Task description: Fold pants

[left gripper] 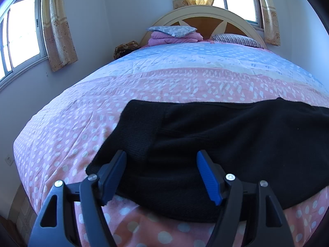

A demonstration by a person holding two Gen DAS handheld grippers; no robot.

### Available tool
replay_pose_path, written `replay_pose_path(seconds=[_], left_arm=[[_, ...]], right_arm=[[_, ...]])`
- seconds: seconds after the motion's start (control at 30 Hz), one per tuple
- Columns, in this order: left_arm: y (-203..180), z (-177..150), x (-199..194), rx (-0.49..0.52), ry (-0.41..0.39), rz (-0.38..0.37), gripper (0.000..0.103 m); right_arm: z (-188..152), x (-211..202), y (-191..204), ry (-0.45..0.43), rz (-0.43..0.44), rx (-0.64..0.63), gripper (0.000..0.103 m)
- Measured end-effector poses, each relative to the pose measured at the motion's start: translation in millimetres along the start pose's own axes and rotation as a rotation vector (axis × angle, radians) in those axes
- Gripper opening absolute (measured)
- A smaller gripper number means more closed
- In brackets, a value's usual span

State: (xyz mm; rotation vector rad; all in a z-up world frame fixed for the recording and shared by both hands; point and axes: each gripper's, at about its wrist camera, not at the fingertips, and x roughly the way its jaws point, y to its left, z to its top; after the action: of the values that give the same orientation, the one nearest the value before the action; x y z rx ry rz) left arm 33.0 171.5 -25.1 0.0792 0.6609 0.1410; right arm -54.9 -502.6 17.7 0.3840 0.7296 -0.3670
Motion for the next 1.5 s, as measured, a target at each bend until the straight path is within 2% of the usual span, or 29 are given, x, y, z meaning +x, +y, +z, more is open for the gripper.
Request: replay_pose_path(seconds=[0.1, 0.17, 0.2, 0.23, 0.27, 0.37, 0.53, 0.63, 0.8, 0.9, 1.03, 1.1, 1.2, 1.27, 1.4, 1.43, 1.5], left_arm=[[-0.3, -0.1, 0.3, 0.002, 0.001, 0.006, 0.074], [-0.6, 0.3, 0.7, 0.004, 0.004, 0.01, 0.074], [-0.5, 0.4, 1.0, 0.006, 0.005, 0.013, 0.074], [-0.9, 0.8, 1.0, 0.006, 0.006, 0.014, 0.074], [-1.0, 1.1, 1.3, 0.007, 0.007, 0.016, 0.074], [-0.9, 1.3, 1.6, 0.007, 0.007, 0.016, 0.074], [-2.2, 1.9, 1.9, 0.011, 0.01, 0.021, 0.075], [-2.1, 2.2, 1.9, 0.01, 0.01, 0.021, 0.075], [-2.4, 2.4, 2.9, 0.01, 0.009, 0.02, 0.075], [-2.4, 2.4, 2.8, 0.011, 0.01, 0.021, 0.075], [-2.3, 2.7, 3.0, 0.011, 0.009, 0.02, 0.075], [-2.4, 3.0, 3.2, 0.012, 0.01, 0.02, 0.075], [-2.5, 3.0, 3.3, 0.013, 0.009, 0.022, 0.075], [-2.7, 2.4, 2.8, 0.012, 0.007, 0.023, 0.075], [-2.6, 1.3, 2.0, 0.01, 0.005, 0.018, 0.075], [-2.4, 1.2, 2.0, 0.009, 0.003, 0.017, 0.075], [-2.4, 0.7, 1.7, 0.008, 0.001, 0.016, 0.075]], right_arm=[[-6.8, 12.3, 1.0, 0.041, -0.016, -0.039, 0.044], [-13.4, 24.7, 0.3, 0.078, -0.061, -0.073, 0.044], [-13.8, 24.6, -0.1, 0.069, -0.063, -0.084, 0.044], [-13.4, 24.4, 0.6, 0.065, -0.062, -0.092, 0.034], [-11.9, 23.4, 1.7, 0.064, -0.054, -0.101, 0.017], [-13.0, 10.7, 8.0, 0.029, -0.052, -0.115, 0.013], [-6.3, -29.5, 1.0, -0.127, 0.035, 0.0, 0.013], [-2.9, -23.4, 2.0, -0.111, -0.028, -0.017, 0.013], [-5.3, -0.7, -11.9, -0.05, -0.075, -0.02, 0.014], [-8.1, -4.8, -9.4, -0.072, -0.029, -0.026, 0.013], [-4.2, -5.9, 1.0, -0.065, -0.038, -0.057, 0.01], [2.2, -14.6, 2.5, -0.117, -0.086, -0.068, 0.009], [14.3, -28.9, -2.9, -0.184, -0.06, -0.016, 0.009], [18.3, -20.0, -2.5, -0.165, -0.067, -0.012, 0.009], [10.3, 30.4, -14.5, 0.005, -0.071, 0.04, 0.009], [7.3, 33.9, -20.6, 0.012, -0.046, 0.074, 0.01], [5.8, 28.7, -34.9, -0.002, -0.013, 0.153, 0.028]])
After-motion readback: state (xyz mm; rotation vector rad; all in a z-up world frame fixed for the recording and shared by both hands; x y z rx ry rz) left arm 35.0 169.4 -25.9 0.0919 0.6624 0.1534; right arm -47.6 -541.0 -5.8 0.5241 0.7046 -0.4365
